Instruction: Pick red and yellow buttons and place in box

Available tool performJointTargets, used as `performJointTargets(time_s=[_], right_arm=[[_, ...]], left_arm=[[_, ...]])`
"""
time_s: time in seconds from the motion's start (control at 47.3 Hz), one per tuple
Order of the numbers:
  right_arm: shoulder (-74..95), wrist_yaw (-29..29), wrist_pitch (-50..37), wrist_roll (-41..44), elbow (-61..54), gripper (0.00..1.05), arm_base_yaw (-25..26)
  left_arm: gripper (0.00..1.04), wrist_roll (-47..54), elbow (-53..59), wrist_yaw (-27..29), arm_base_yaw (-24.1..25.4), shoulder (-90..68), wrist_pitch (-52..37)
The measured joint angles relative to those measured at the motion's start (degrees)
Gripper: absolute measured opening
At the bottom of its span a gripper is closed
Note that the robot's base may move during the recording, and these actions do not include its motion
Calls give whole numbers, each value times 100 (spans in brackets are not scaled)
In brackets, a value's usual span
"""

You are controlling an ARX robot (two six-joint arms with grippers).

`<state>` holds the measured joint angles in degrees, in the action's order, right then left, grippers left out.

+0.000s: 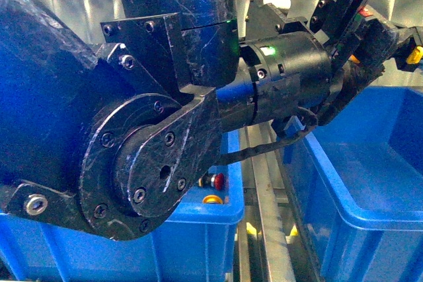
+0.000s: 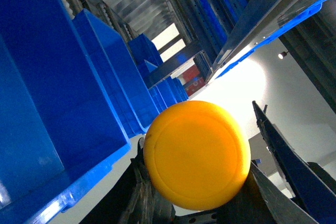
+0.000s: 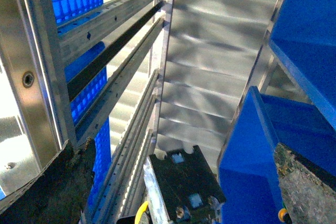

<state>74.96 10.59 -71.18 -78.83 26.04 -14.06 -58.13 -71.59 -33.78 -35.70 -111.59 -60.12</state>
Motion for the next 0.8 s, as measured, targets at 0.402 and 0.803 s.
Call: performJointTargets(time_s=[0.402, 0.803], right_arm=[[-59, -120, -2, 17, -52, 98, 22], [-310, -229, 120, 35, -138, 98, 127]], left_arm=[[28, 0, -109, 81, -192, -125, 129], [28, 31, -181, 162, -273, -286, 348]])
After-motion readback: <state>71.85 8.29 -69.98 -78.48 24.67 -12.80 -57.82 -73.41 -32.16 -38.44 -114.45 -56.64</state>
